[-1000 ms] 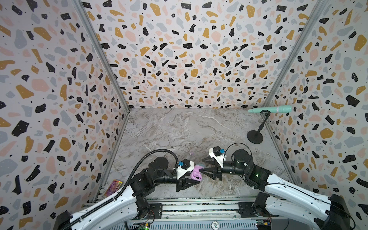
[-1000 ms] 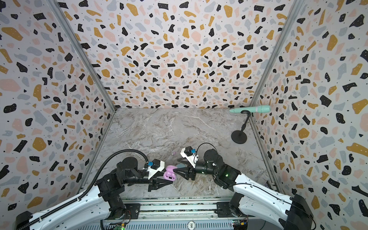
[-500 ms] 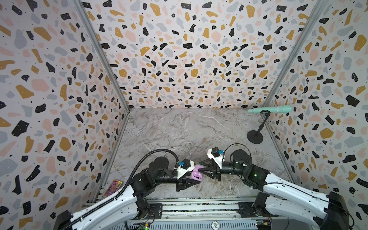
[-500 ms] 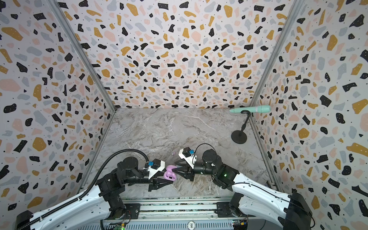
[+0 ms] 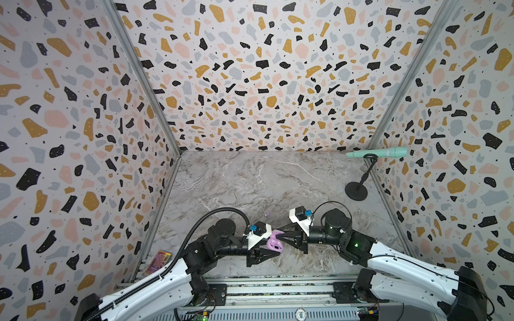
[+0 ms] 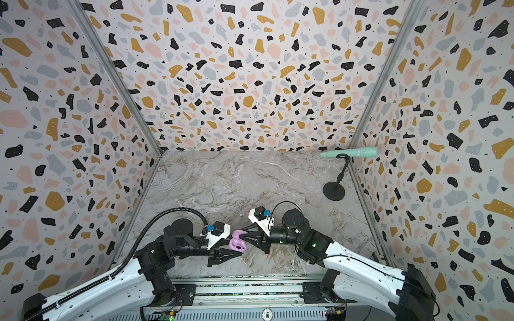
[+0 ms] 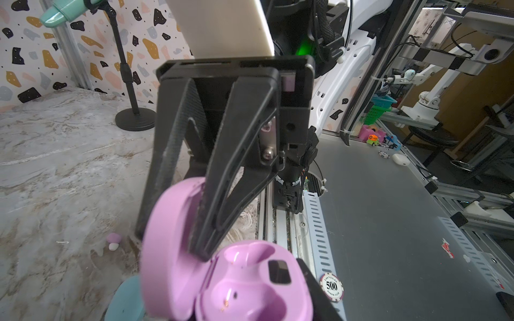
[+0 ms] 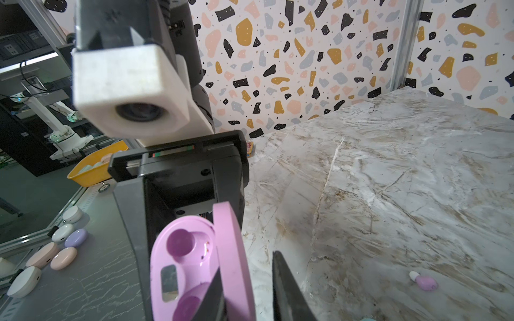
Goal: Insert the wireless bluetooth earbuds into the charging case
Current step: 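Pull the lid up with the left gripper while the right gripper holds the base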
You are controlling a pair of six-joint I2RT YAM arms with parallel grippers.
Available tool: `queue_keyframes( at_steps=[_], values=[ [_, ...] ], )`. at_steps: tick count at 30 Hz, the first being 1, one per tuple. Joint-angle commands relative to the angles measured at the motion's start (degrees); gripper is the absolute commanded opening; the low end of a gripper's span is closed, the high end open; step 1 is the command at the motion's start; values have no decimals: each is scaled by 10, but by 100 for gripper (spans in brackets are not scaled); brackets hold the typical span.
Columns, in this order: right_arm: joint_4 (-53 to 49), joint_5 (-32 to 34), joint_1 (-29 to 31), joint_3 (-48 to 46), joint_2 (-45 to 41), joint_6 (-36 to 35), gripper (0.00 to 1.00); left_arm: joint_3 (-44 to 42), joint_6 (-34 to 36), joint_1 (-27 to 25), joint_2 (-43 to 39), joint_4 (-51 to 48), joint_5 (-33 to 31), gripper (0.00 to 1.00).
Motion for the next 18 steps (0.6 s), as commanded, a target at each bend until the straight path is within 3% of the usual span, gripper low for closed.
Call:
queue_keyframes(
  at_steps=[1, 15, 18],
  values=[
    [23, 7, 2, 13, -11, -1, 23, -2, -3, -3, -1, 23, 12, 0],
    [22, 10, 3, 7, -26, -7, 10, -3, -6, -3, -1, 21, -1, 0],
    [22, 7, 2, 7, -27, -8, 1, -3, -7, -3, 1, 21, -1, 0]
  ],
)
